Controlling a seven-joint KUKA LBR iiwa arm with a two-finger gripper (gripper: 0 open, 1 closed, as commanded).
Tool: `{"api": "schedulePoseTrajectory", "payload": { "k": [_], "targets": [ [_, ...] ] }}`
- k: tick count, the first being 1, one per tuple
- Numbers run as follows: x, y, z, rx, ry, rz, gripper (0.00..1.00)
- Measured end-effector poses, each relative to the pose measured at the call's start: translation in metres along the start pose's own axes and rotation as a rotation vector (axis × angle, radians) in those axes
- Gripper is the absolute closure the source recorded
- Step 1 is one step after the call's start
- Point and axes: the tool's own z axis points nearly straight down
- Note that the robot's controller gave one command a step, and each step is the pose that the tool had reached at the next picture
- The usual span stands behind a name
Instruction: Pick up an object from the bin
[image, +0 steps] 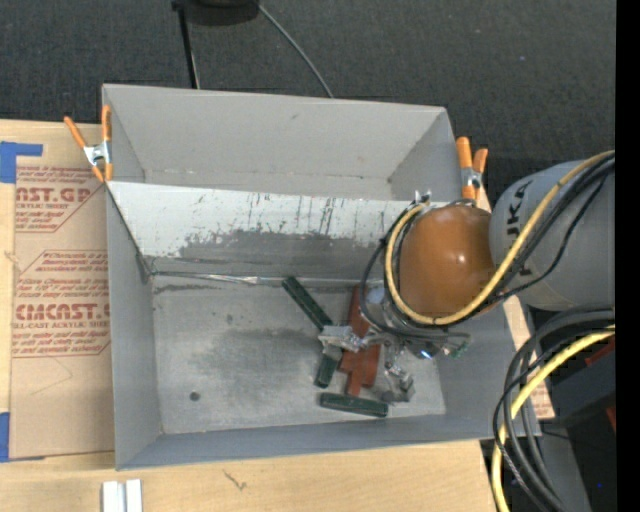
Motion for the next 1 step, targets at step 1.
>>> {"api": "schedulePoseTrajectory", "payload": {
  "k": [1],
  "targets": [
    [-0.0153,-0.0059,-0.0047,0.000,0.006,-0.214,1.00]
  ]
}}
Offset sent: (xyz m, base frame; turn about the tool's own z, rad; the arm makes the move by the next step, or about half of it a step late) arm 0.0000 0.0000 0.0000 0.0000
